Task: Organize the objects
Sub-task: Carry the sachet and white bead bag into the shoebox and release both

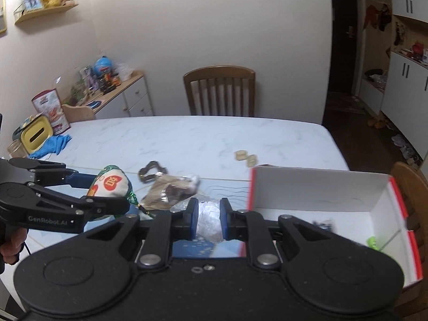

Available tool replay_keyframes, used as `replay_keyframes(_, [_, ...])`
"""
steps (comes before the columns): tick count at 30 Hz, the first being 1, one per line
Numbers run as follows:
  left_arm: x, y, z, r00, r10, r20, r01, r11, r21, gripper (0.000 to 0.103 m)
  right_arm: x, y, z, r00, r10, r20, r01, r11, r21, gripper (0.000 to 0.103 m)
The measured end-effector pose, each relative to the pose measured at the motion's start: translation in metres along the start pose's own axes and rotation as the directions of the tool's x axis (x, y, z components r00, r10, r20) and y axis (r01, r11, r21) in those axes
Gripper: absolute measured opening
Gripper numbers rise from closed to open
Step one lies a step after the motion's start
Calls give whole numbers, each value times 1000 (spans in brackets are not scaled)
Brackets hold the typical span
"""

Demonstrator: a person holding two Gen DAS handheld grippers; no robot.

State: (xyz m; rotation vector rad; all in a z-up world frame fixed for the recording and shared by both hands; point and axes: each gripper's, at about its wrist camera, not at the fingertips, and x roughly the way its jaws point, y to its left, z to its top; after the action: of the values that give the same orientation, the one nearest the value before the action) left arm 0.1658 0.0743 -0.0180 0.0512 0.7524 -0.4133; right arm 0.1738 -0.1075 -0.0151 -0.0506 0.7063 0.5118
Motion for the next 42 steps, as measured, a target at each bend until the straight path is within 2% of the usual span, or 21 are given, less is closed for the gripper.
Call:
replay_keyframes(12, [49, -83, 31, 998, -34, -43, 38, 995, 88, 58, -19, -88, -16, 998, -52, 17, 51, 996, 68, 16])
replay_keyframes(23, [100, -135, 58, 997, -21, -69, 30, 991, 134, 58, -27, -158, -32, 995, -97, 17, 94, 989, 116, 16])
replay_keyframes(33, [152, -157, 75, 993, 37, -110, -19, 988, 156, 58, -5, -182, -52, 995, -82, -49, 86, 992, 92, 16])
replay_keyframes(42, [204, -168, 73, 979, 68, -192, -36, 986, 165, 58, 26, -170, -63, 993, -35, -114, 35, 999, -7, 16])
